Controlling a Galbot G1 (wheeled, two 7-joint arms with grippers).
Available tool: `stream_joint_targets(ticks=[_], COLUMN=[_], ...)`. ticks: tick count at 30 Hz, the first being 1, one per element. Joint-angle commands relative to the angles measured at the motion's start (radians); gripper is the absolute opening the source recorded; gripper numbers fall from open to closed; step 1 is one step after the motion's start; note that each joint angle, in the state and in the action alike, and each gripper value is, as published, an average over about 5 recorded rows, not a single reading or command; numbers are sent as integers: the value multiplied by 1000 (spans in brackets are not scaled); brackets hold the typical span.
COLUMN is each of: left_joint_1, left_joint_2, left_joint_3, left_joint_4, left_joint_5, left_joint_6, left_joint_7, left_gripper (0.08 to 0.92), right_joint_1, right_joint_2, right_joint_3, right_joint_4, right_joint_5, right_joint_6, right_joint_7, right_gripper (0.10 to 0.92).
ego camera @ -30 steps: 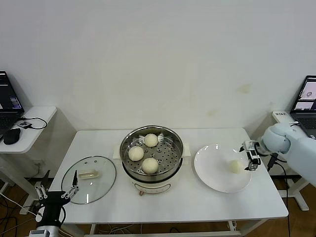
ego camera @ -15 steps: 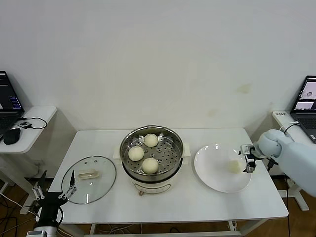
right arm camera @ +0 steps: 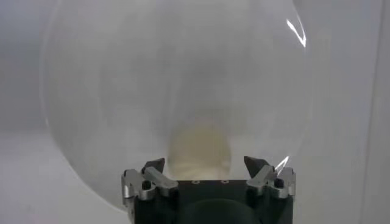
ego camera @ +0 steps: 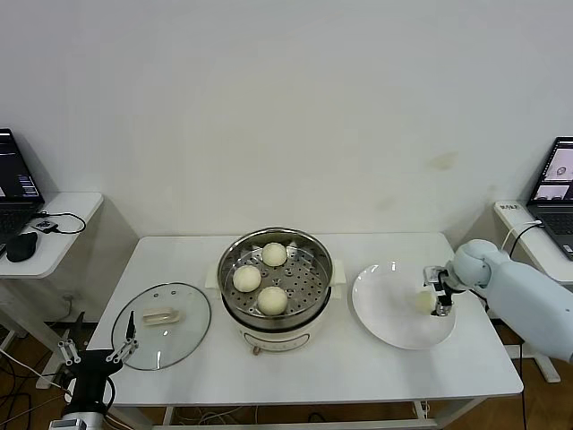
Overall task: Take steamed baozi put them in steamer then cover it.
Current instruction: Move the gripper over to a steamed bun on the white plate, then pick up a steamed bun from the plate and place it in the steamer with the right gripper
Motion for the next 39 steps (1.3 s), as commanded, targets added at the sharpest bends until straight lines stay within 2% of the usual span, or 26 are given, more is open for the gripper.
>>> stream_joint_targets(ticks=[1,8,19,28,39], left_joint_1=[1,3,-2,-18,-30], left_joint_2=[0,2,10,9,16], left_joint_3=[0,-1,5,17,23], left_joint_4=[0,-1,2,-13,0], left_joint_5=[0,-1,-1,2,1], left_joint_6=[0,-1,-4,10,8], left_joint_7=[0,0,-1,1,0], left_gripper=[823,823,823,823,823], right_joint_1=[-9,-1,100,464,809], right_joint_2=[18,-6,-80,-107,76], right_joint_3=[9,7,-43,-293,-542], right_joint_4=[-16,9,127,254,375], right_joint_5=[-12,-7,77,236,567], right_joint_6=[-1,-5,-37,-108,-258], right_joint_7=[-7,-19,-57,-65,-9], right_gripper=[741,638,611,611,611])
